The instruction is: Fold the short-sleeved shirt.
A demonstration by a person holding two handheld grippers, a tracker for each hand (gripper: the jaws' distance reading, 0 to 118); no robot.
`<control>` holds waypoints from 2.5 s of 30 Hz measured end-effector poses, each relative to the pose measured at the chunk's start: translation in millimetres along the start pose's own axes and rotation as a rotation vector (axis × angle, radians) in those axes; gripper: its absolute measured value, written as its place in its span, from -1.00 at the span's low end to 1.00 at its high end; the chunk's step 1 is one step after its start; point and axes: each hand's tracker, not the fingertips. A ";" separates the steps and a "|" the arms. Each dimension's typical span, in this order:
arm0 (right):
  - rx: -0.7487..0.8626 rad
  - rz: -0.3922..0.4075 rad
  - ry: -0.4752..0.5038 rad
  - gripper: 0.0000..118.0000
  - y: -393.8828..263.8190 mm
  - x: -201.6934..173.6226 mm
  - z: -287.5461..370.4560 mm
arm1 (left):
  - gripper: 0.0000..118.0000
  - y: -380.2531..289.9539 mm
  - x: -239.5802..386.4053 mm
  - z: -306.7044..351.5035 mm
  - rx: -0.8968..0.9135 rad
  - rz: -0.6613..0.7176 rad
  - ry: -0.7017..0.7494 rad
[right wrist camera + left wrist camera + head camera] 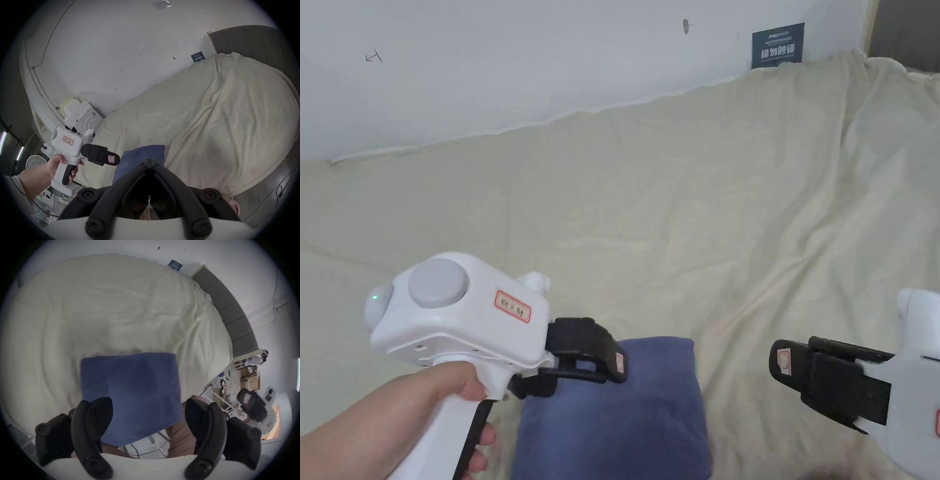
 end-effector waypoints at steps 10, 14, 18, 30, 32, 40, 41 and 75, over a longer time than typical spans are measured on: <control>-0.003 -0.006 0.000 -1.00 -4.1 7.3 6.6 | -0.90 -10.7 50.0 -73.0 -0.078 -0.040 -0.142; 0.001 -0.009 -0.022 -1.00 -4.2 10.1 11.9 | -0.90 -8.6 85.6 -123.5 -0.148 -0.082 -0.132; 0.006 -0.017 -0.017 -1.00 -1.1 10.1 16.0 | -0.90 -11.8 103.9 -149.6 -0.231 -0.094 -0.195; 0.195 0.099 0.018 -1.00 27.6 -30.3 49.1 | -0.90 -89.4 52.2 80.0 0.772 -0.219 0.025; 0.269 0.147 0.018 -1.00 29.7 -44.4 55.6 | -0.90 -120.0 37.3 123.5 1.032 -0.146 0.056; 0.664 0.448 -0.149 -1.00 12.8 -100.7 68.5 | -0.90 -184.9 17.8 171.8 1.474 -0.097 0.533; 0.714 0.460 -0.219 -1.00 7.6 -106.0 66.0 | -0.90 -188.1 13.2 165.6 1.463 -0.103 0.561; 0.737 0.485 -0.376 -1.00 -54.0 -79.4 26.1 | -0.90 -209.0 -34.1 101.5 1.288 0.042 0.604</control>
